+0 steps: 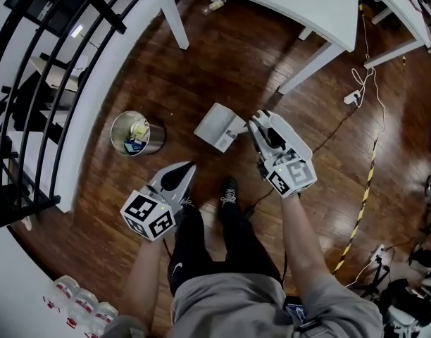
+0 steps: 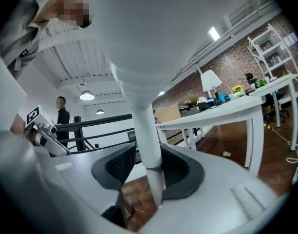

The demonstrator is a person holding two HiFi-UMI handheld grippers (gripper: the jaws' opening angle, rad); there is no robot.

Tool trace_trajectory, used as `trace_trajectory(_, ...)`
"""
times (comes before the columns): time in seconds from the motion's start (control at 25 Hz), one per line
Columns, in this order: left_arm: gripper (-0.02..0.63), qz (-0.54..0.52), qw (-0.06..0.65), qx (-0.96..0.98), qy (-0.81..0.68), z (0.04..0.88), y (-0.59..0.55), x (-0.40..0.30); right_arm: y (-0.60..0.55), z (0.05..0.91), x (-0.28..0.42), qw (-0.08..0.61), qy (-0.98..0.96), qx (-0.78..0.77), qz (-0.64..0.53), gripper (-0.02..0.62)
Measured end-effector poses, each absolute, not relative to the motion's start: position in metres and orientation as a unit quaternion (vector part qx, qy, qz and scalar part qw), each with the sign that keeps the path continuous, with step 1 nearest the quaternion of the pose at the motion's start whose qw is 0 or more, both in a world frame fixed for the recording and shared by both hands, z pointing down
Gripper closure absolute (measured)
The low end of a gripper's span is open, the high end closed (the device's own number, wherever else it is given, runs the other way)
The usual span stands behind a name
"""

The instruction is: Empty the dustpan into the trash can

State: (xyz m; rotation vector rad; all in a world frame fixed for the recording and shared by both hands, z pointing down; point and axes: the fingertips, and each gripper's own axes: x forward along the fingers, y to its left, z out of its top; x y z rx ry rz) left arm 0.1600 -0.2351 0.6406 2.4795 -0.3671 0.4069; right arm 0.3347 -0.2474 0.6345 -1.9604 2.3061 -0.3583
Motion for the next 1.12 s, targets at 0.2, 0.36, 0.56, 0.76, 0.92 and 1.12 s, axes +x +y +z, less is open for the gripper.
trace_trajectory(0.2, 0.601, 0.168, 0.288, 0.935, -0.119, 0.631, -0.226, 0.172, -0.217, 0.651, 0.353, 0.044, 0.715, -0.680, -0.153, 0.382)
trace_trajectory(0.36, 0.601, 0.165, 0.280, 0.940, -0.103, 0.614, -0.222, 0.171, -0.192, 0.662, 0.357, 0.017, 0.681, -0.709, -0.179, 0.339)
trace_trajectory(0.56, 0.601, 0.160, 0.268, 0.947, -0.081, 0.594, -0.211, 0.155, -0.163, 0.671, 0.354, -0.021, 0.635, -0.741, -0.217, 0.325)
trace_trajectory(0.76, 0.601, 0.148, 0.262, 0.950, -0.079, 0.569, -0.204, 0.109, -0.129, 0.675, 0.343, -0.050, 0.564, -0.775, -0.280, 0.307)
trace_trajectory(0.92, 0.601, 0.138, 0.253, 0.954, -0.086, 0.548, -0.206, 0.074, -0.110, 0.680, 0.336, -0.066, 0.519, -0.790, -0.319, 0.294)
trace_trajectory(1.12, 0.601, 0.135, 0.237, 0.958, -0.089, 0.529, -0.214, 0.043, -0.103, 0.680, 0.335, -0.079, 0.498, -0.799, -0.328, 0.296)
